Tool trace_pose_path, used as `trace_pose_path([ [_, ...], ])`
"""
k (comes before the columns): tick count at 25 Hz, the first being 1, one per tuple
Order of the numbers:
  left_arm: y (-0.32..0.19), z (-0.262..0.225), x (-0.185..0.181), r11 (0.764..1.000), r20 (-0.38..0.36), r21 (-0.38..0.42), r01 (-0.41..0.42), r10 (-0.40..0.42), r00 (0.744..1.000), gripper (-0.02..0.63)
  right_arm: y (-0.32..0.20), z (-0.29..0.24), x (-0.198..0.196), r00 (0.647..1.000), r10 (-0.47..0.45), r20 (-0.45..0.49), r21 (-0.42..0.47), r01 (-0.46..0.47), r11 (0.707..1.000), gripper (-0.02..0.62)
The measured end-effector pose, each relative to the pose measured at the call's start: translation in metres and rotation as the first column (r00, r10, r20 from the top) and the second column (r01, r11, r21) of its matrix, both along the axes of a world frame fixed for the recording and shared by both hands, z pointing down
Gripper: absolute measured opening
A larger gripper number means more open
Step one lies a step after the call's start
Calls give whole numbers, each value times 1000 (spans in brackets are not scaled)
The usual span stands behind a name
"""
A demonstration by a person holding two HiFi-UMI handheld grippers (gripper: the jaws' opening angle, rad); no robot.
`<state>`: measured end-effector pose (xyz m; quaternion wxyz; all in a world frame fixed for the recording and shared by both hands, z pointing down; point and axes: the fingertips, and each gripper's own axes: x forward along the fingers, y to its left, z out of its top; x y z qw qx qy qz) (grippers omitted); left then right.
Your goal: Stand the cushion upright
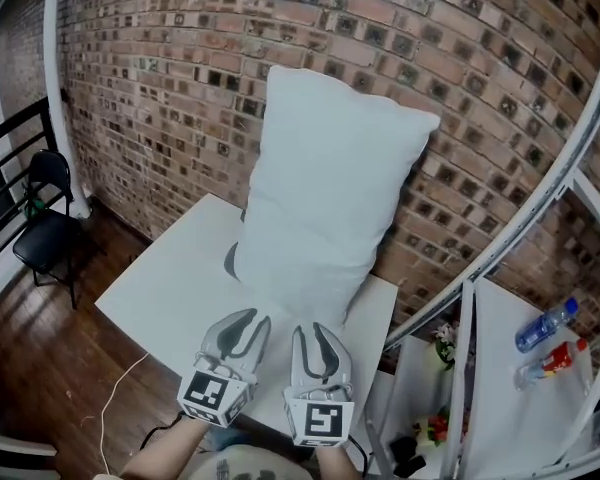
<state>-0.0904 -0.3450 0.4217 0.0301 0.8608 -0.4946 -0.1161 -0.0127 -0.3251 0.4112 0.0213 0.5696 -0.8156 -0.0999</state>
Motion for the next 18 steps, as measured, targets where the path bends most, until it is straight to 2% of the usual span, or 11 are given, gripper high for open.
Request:
trace_pose_path([
  [5,42,21,0,998,-8,-49,42,-42,999,64,36,6,-9,998,-37,47,-5,37,999,73],
  [10,78,31,6,996,14,-72,54,-53,998,0,65,8,-11,996,-48,78,-7,48,999,9],
  [15,100,44,12,990,48,-116,74,-68,996,0,90,10,-21,992,-96,79,-11,97,995,0],
  [18,103,43,16,991,50,-112,71,-66,997,0,95,15,-22,988,-112,103,-41,116,992,0],
])
